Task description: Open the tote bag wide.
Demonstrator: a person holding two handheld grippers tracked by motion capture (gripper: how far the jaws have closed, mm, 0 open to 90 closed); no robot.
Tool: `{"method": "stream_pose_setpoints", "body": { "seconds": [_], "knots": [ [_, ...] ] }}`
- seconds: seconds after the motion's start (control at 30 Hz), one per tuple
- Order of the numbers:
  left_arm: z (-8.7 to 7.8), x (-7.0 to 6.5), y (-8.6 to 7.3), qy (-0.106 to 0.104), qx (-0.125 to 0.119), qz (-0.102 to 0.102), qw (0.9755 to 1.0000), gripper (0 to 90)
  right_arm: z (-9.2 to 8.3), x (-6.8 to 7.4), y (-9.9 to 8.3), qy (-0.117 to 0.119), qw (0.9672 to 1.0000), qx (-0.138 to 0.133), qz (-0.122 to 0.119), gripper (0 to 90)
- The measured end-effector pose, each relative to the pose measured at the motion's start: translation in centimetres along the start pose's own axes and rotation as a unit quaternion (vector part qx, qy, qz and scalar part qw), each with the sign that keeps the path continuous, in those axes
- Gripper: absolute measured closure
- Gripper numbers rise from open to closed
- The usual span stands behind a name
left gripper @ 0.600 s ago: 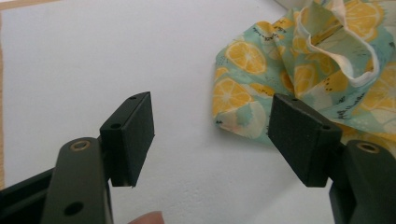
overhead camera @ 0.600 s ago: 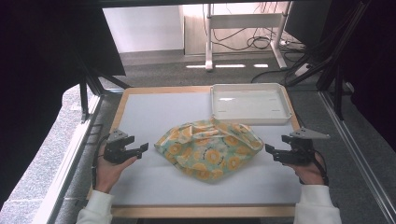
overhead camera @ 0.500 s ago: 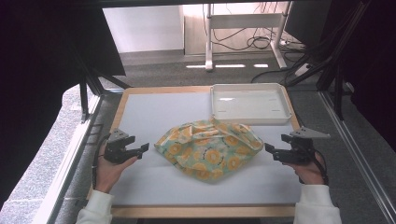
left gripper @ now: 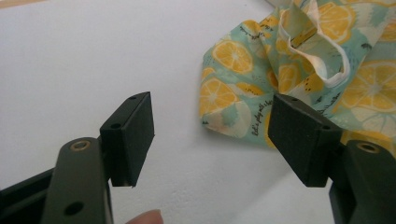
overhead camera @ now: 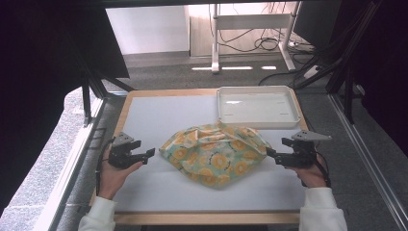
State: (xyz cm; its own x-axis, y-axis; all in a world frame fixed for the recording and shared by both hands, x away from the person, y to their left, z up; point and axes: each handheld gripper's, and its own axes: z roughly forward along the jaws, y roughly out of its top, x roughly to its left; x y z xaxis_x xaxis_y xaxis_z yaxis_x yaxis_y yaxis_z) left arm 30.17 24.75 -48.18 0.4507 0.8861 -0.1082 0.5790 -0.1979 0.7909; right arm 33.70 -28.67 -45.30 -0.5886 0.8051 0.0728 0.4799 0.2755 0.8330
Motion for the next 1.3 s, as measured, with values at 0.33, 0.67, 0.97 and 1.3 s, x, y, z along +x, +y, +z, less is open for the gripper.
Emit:
{"method": "stream_pose_setpoints", "body": {
  "seconds": [0.33, 0.67, 0.97, 1.3],
  "knots": [
    [-0.7, -0.1, 0.4, -0.004, 0.002, -0.005, 1.0, 31.0, 0.1, -0.2, 0.0, -0.002, 1.0, 0.001, -0.001, 22.2],
    [-1.0, -0.3, 1.2, -0.021, -0.008, 0.004, 0.9997, 31.9, -0.6, -0.5, -0.1, -0.016, 0.9999, -0.001, 0.006, 22.2],
    [-1.5, -0.8, 2.0, -0.032, -0.014, 0.012, 0.9993, 33.1, -0.9, -0.9, -0.1, -0.024, 0.9997, -0.005, 0.006, 22.2],
    [-1.7, -1.0, 2.6, -0.033, -0.008, 0.014, 0.9993, 34.1, -0.9, -0.9, 0.0, -0.03, 0.9996, -0.001, 0.002, 22.2]
  ]
}}
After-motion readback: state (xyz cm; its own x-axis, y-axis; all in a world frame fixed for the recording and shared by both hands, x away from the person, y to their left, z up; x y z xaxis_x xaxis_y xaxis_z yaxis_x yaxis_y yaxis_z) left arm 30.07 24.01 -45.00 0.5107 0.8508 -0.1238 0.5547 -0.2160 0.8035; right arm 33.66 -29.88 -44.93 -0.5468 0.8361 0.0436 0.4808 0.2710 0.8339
